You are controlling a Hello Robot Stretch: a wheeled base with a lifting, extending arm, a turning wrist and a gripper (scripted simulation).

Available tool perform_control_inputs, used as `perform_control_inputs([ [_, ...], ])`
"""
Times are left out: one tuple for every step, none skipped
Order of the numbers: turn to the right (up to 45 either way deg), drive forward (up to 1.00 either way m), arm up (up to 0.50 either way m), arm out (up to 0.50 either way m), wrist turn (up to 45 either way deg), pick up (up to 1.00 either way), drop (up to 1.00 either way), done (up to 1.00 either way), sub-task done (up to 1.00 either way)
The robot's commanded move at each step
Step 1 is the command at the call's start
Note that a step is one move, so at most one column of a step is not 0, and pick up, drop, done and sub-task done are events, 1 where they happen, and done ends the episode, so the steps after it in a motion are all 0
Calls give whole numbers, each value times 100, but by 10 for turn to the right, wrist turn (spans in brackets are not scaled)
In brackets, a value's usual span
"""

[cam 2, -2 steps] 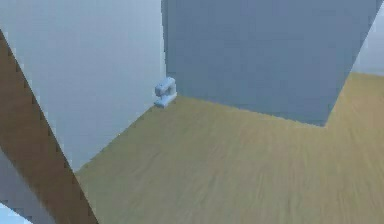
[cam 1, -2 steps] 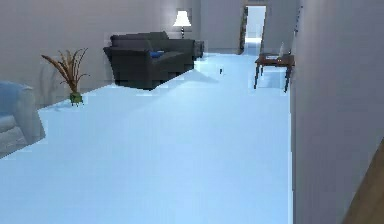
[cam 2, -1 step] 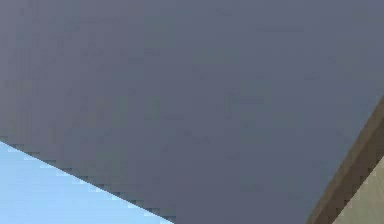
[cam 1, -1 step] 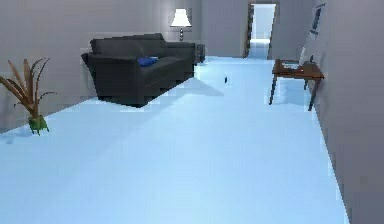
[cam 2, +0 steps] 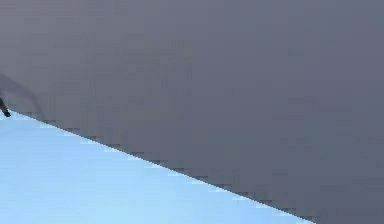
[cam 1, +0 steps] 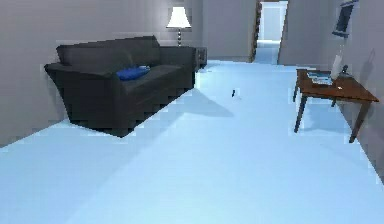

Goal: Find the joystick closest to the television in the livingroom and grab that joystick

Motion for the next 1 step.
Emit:
perform_control_inputs([
  [0, 100, 0, 0, 0, 0, 0, 0, 0],
])
